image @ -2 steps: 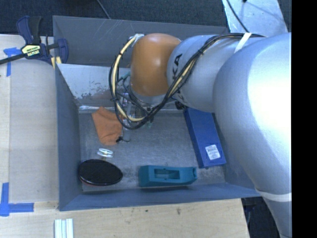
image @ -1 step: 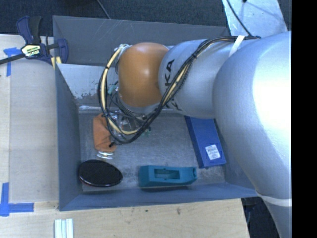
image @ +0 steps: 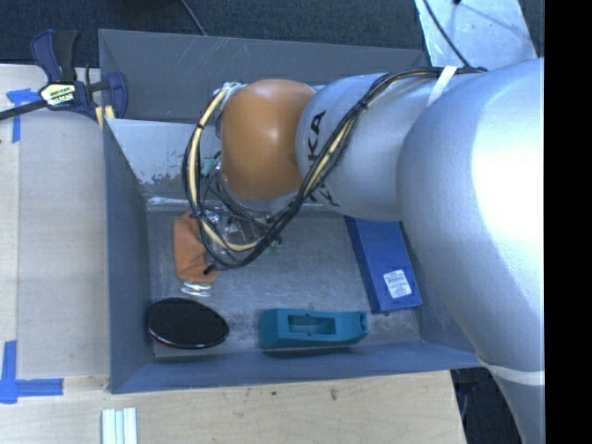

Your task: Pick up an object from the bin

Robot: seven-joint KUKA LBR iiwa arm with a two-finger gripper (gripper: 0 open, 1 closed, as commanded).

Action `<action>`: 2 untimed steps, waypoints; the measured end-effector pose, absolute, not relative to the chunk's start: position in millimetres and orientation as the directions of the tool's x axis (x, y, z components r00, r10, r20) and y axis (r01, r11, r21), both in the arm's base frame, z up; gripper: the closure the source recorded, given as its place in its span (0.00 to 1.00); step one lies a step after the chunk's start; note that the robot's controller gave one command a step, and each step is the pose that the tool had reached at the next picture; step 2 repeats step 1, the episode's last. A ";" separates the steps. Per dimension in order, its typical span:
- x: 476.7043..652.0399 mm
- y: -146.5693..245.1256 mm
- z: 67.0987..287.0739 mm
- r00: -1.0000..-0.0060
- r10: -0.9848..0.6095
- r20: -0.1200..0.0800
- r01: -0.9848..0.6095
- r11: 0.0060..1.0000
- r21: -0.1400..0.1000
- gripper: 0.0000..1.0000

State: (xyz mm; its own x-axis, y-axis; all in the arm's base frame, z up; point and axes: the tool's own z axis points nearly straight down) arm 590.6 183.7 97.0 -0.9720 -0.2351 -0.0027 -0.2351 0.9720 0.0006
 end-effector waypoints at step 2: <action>592.5 182.4 229.0 -0.964 -0.266 -0.004 -0.266 0.964 0.000 1.00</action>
Offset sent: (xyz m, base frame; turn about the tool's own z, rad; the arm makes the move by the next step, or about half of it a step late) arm 0.0000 0.0000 0.0000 0.0000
